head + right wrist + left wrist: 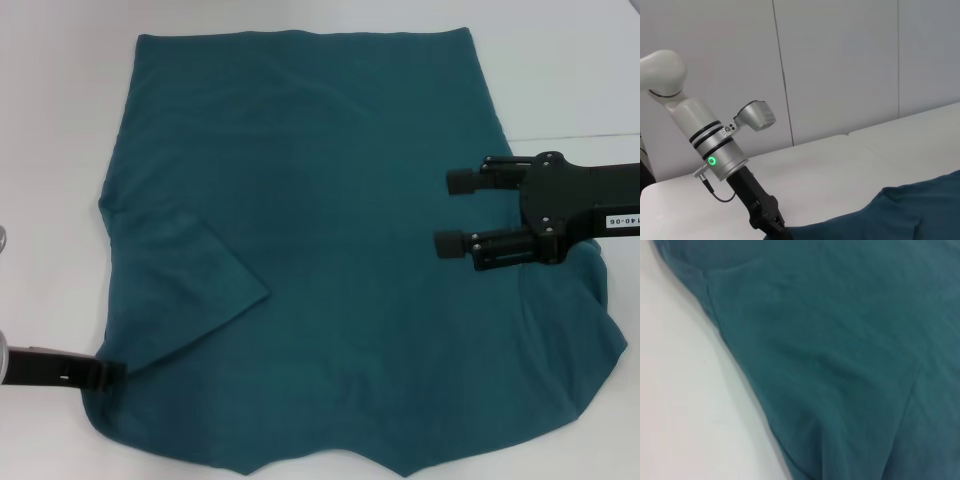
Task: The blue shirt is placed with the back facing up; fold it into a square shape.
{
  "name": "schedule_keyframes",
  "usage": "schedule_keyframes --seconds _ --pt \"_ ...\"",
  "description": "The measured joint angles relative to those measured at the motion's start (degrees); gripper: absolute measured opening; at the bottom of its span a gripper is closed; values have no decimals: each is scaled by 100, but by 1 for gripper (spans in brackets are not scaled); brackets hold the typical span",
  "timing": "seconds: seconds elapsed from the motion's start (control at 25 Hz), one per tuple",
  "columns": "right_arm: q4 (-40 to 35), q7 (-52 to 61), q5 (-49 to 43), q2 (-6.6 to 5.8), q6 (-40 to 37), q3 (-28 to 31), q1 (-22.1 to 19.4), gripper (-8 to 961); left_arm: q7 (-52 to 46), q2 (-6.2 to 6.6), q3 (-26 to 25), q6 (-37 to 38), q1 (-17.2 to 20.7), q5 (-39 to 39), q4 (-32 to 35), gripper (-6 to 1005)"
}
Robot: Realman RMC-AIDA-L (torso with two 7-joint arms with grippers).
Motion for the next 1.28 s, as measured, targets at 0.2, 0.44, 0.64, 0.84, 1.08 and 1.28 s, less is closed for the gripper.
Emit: schedule_keyframes --seconds 0.2,0.44,0.64,0.84,1.08,1.28 --pt "0 -12 0 6 12 0 5 914 -109 6 0 -12 21 101 0 1" --pt "7 -14 0 9 38 -18 15 914 -257 9 -8 -85 24 311 0 0" --pt "9 -7 3 9 51 -57 18 914 -297 10 -17 -84 45 329 -3 1" --pt "9 -5 11 9 53 -57 18 914 -353 10 -99 -60 64 339 -7 1" --pt "9 -5 55 9 54 -54 9 914 -340 8 -168 22 110 290 63 0" --pt "9 0 61 9 48 -52 -9 915 -149 1 -197 276 172 -113 308 0"
